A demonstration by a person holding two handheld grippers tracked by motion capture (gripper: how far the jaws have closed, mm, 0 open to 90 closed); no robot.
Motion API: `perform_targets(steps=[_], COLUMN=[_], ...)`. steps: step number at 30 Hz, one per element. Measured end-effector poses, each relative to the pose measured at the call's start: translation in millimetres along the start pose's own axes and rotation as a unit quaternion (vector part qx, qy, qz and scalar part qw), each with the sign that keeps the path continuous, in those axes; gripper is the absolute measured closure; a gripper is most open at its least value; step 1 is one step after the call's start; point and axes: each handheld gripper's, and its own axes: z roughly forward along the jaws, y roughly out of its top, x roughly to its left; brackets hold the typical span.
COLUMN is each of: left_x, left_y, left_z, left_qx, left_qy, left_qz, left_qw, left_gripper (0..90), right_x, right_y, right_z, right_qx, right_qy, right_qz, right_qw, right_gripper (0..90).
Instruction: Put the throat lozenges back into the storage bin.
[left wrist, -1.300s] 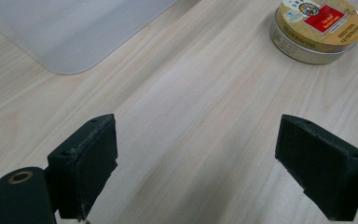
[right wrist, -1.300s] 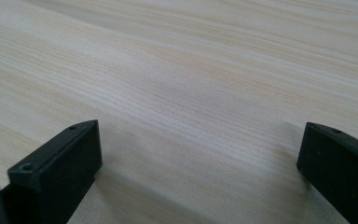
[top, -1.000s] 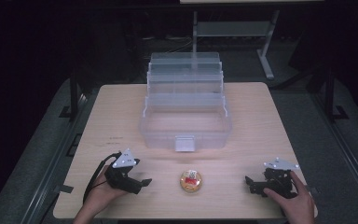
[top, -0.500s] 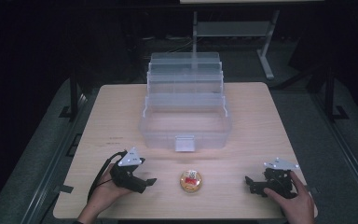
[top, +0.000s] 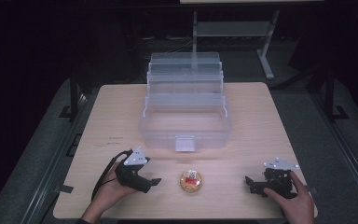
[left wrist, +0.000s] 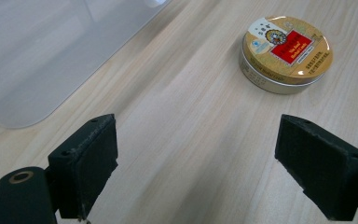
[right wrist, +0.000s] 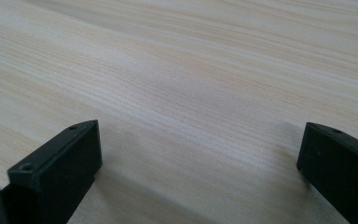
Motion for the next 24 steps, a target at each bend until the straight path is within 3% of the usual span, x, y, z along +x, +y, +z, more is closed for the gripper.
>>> perform_targets(steps=[24], left_x=[-10.7], left_y=[22.1], left_z=[16.2], left_qx=[0.001], left_qy=[-0.028], left_qz=[0.015], left_qw=[0.9995], left_gripper=[12.6], right_x=[0.0], right_y=[0.0], right_z=[0.0], right_qx=[0.000], right_qy=[0.000], right_qz=[0.000], right_qw=[1.0000], right_gripper=[0.0])
